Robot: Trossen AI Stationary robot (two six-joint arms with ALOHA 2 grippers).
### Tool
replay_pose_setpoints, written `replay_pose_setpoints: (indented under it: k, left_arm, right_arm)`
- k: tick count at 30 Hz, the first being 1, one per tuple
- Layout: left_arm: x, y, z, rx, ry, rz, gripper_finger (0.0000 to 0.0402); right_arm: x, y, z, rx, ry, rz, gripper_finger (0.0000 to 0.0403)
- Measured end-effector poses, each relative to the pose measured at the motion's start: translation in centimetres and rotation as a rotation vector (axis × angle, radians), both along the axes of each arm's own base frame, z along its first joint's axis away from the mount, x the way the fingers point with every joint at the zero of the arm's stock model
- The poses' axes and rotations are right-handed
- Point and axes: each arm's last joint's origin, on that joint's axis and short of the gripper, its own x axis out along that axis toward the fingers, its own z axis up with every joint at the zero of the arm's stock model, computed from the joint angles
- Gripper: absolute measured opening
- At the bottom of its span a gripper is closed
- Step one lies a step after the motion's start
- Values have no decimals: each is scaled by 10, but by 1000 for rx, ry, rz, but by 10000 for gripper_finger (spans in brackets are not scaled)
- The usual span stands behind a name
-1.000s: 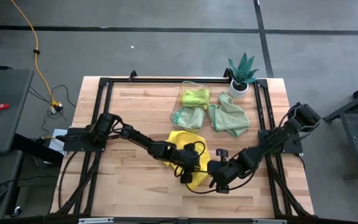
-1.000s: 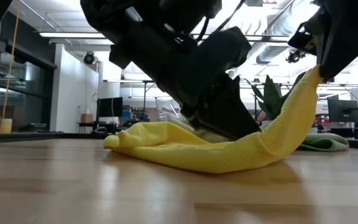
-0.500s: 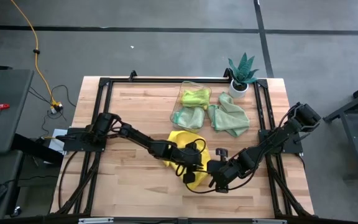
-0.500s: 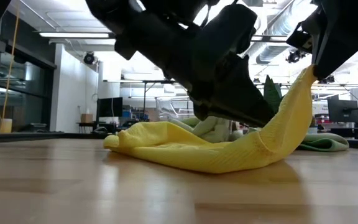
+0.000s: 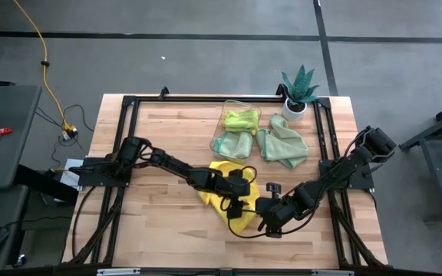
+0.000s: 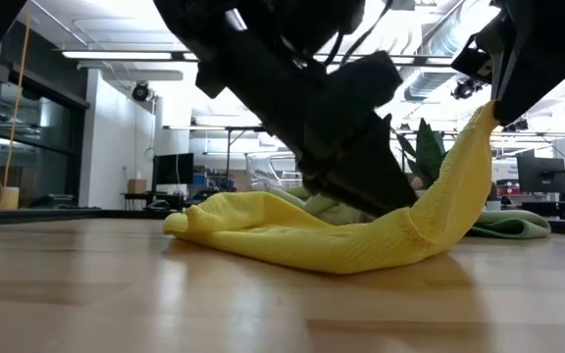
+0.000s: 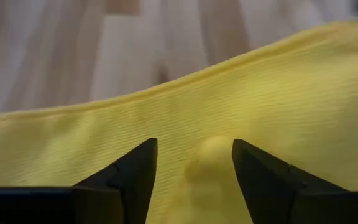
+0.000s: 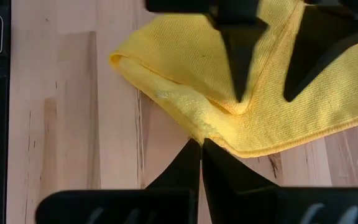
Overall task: Fold microfiber towels
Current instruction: Fold the yellow towel
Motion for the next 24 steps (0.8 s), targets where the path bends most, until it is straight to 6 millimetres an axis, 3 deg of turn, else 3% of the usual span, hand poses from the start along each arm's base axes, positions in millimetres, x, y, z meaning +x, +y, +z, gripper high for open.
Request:
replay_pose_setpoints:
  k: [8,14,19,24]
  left_arm:
    - [2,-2,0,-18,-25,-43,194]
    - [1,-4,-16,-42,34,-56,191]
    - [1,-11,-17,-9,24,-57,187]
    - [1,-21,-15,72,-7,-102,124]
  right_arm:
    - [0,0,0,1,0,-3,0]
    - [1,-1,0,2,-2,-8,0]
    - [2,-1,0,5,-8,-8,0]
    - [2,-1,1,8,-11,-12,0]
